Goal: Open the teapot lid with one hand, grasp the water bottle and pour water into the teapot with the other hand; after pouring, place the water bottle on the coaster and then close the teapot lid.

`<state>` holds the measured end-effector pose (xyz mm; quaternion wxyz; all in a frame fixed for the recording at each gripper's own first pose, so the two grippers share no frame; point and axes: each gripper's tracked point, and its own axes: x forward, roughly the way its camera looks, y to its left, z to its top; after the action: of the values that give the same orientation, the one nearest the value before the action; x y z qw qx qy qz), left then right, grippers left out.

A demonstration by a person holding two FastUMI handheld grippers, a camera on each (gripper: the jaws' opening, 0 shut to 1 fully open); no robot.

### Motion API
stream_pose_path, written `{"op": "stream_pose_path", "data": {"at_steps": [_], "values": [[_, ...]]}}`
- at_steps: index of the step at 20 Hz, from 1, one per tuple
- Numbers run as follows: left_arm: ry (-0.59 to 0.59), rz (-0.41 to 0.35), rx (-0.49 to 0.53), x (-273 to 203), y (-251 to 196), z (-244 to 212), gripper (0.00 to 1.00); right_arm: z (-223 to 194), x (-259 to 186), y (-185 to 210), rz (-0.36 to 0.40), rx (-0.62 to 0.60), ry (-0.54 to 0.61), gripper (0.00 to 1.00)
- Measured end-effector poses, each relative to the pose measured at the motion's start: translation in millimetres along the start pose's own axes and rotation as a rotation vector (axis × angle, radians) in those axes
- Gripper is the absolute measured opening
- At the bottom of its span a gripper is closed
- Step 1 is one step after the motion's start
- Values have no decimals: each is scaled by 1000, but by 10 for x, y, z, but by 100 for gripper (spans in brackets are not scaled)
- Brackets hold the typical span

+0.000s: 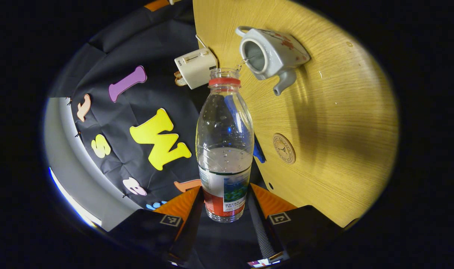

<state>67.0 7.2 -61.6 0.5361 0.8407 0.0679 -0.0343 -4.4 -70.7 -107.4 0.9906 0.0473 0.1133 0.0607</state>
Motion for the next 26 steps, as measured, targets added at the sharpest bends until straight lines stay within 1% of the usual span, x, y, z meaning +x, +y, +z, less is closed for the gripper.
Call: {"op": "stream_pose_path", "data": {"at_steps": [14, 15, 16, 17, 20, 24, 26], "values": [[-4, 43, 112, -18, 250, 46, 70, -15, -22, -9, 3, 23, -4, 0], [-2, 45, 113, -12, 261, 43, 73, -16, -18, -6, 4, 25, -4, 0], [1, 44, 114, -11, 259, 33, 74, -15, -16, -3, 5, 27, -4, 0], [5, 41, 118, -12, 245, 39, 70, -27, -17, -6, 5, 27, -3, 0], [4, 37, 135, -25, 256, 61, 70, -21, -24, -2, 7, 28, -4, 0], [5, 30, 126, -7, 278, 54, 69, -26, -21, -2, 8, 28, -2, 0], [0, 50, 123, 4, 326, 88, 69, -22, -28, -3, 7, 27, -3, 0]]}}
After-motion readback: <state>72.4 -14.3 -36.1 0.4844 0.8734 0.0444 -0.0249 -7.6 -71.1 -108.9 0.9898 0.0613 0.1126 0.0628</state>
